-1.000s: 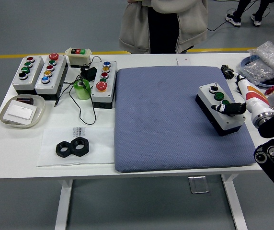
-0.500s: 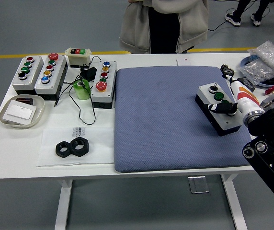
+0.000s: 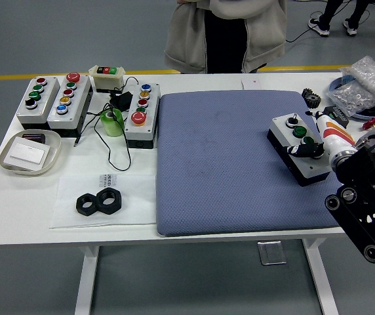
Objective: Pick up the button,place it on the desk,press the button,press the button
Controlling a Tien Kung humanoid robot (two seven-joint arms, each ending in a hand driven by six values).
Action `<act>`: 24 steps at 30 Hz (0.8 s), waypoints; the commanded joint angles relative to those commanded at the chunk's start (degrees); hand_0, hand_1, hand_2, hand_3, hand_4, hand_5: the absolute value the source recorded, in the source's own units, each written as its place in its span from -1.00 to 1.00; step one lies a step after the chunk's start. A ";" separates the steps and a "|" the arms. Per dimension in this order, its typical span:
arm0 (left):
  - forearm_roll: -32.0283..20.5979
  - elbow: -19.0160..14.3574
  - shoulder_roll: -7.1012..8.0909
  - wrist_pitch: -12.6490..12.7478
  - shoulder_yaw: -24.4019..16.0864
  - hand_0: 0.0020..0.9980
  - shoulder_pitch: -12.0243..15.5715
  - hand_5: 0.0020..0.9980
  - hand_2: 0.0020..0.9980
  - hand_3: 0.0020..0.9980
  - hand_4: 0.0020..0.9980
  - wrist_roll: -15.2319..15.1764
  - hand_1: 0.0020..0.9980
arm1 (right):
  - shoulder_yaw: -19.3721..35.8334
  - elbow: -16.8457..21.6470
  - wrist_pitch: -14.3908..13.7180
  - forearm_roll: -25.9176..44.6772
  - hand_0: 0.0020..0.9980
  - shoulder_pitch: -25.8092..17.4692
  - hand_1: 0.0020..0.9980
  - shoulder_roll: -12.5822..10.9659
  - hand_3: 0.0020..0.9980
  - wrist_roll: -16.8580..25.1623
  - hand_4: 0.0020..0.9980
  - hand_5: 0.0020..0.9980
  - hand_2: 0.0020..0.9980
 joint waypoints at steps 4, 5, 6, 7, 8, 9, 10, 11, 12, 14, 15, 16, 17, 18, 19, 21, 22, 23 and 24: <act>0.24 -0.03 0.03 0.00 -0.15 0.37 0.05 1.00 0.79 0.67 0.28 0.02 0.66 | -0.32 -1.71 1.04 -0.30 0.94 0.89 0.57 -0.08 0.80 -0.47 1.00 -0.44 0.66; 0.26 -0.03 0.03 0.01 -0.16 0.37 0.05 1.00 0.79 0.67 0.28 0.03 0.66 | -0.34 -1.89 1.06 -0.30 0.94 0.98 0.57 -0.08 0.80 -0.49 1.00 -0.44 0.66; 0.34 -0.03 0.04 0.02 -0.23 0.37 0.05 1.00 0.79 0.67 0.28 0.06 0.66 | -0.33 -2.35 1.16 -0.30 0.94 1.19 0.57 -0.01 0.80 -0.53 1.00 -0.44 0.66; 0.38 -0.02 0.05 0.03 -0.26 0.37 0.04 1.00 0.79 0.67 0.28 0.07 0.66 | -0.29 -2.70 1.21 -0.23 0.94 1.33 0.57 0.05 0.80 -0.56 1.00 -0.44 0.66; 0.39 -0.02 0.07 0.03 -0.23 0.36 0.01 1.00 0.79 0.67 0.28 0.07 0.66 | -0.16 -3.17 1.24 0.02 0.93 1.49 0.53 0.16 0.80 -0.60 1.00 -0.43 0.60; 0.39 -0.02 0.08 0.03 -0.22 0.36 0.00 1.00 0.79 0.67 0.28 0.07 0.66 | -0.12 -3.30 1.24 0.08 0.93 1.53 0.53 0.19 0.80 -0.61 1.00 -0.43 0.60; 0.26 -0.02 0.08 0.03 -0.15 0.36 0.01 1.00 0.79 0.67 0.28 0.02 0.66 | -0.02 -3.61 1.32 0.24 0.93 1.60 0.53 0.25 0.80 -0.65 1.00 -0.43 0.60; 0.25 -0.01 0.08 0.05 -0.16 0.36 0.01 1.00 0.79 0.67 0.28 0.02 0.66 | 0.00 -3.83 1.35 0.29 0.93 1.64 0.53 0.29 0.80 -0.71 1.00 -0.43 0.60; 0.26 0.00 0.07 0.05 -0.17 0.36 0.01 1.00 0.79 0.67 0.28 0.02 0.66 | 0.01 -3.97 1.35 0.30 0.93 1.67 0.53 0.31 0.80 -0.76 1.00 -0.43 0.60; 0.28 -0.01 0.07 0.06 -0.18 0.36 0.02 1.00 0.78 0.67 0.28 0.02 0.66 | -0.07 -4.11 1.17 0.45 0.87 1.70 0.37 0.31 0.79 -0.82 1.00 -0.41 0.42; 0.28 -0.01 0.07 0.06 -0.19 0.36 0.02 1.00 0.78 0.67 0.28 0.02 0.66 | -0.09 -4.14 1.11 0.50 0.87 1.71 0.37 0.31 0.79 -0.83 1.00 -0.41 0.42; 0.29 -0.01 0.06 0.06 -0.18 0.36 0.03 1.00 0.78 0.67 0.28 0.02 0.66 | -0.37 -4.05 1.10 0.15 0.87 1.75 0.37 0.28 0.79 -0.94 1.00 -0.41 0.42; 0.29 0.00 0.06 0.06 -0.18 0.36 0.04 1.00 0.78 0.67 0.28 0.03 0.66 | -0.53 -3.99 1.09 -0.07 0.87 1.78 0.37 0.26 0.79 -1.01 1.00 -0.41 0.42; 0.32 -0.01 0.04 0.07 -0.20 0.36 0.07 1.00 0.78 0.67 0.28 0.04 0.66 | -0.81 -3.95 1.25 -0.26 0.87 1.86 0.37 0.26 0.79 -1.14 1.00 -0.41 0.42; 0.34 -0.01 0.04 0.07 -0.21 0.36 0.07 1.00 0.78 0.67 0.28 0.04 0.66 | -0.91 -3.94 1.31 -0.33 0.87 1.89 0.37 0.26 0.79 -1.19 1.00 -0.41 0.42; 0.42 -0.01 0.03 0.07 -0.25 0.36 0.09 1.00 0.78 0.67 0.28 0.06 0.66 | -1.20 -4.15 1.54 -0.57 0.84 2.07 0.24 0.28 0.73 -1.33 1.00 -0.40 0.25; 0.44 -0.01 0.04 0.07 -0.27 0.36 0.10 1.00 0.78 0.67 0.28 0.07 0.66 | -1.37 -4.32 1.63 -0.68 0.84 2.16 0.24 0.27 0.73 -1.36 1.00 -0.40 0.25; 0.45 -0.01 0.04 0.07 -0.27 0.36 0.10 1.00 0.78 0.67 0.28 0.07 0.66 | -1.45 -4.41 1.68 -0.73 0.84 2.21 0.24 0.26 0.73 -1.38 1.00 -0.40 0.25; 0.36 -0.01 0.04 0.06 -0.21 0.36 0.10 1.00 0.78 0.67 0.28 0.04 0.66 | -1.74 -4.58 1.91 -0.72 0.84 2.34 0.24 0.17 0.73 -1.41 1.00 -0.40 0.25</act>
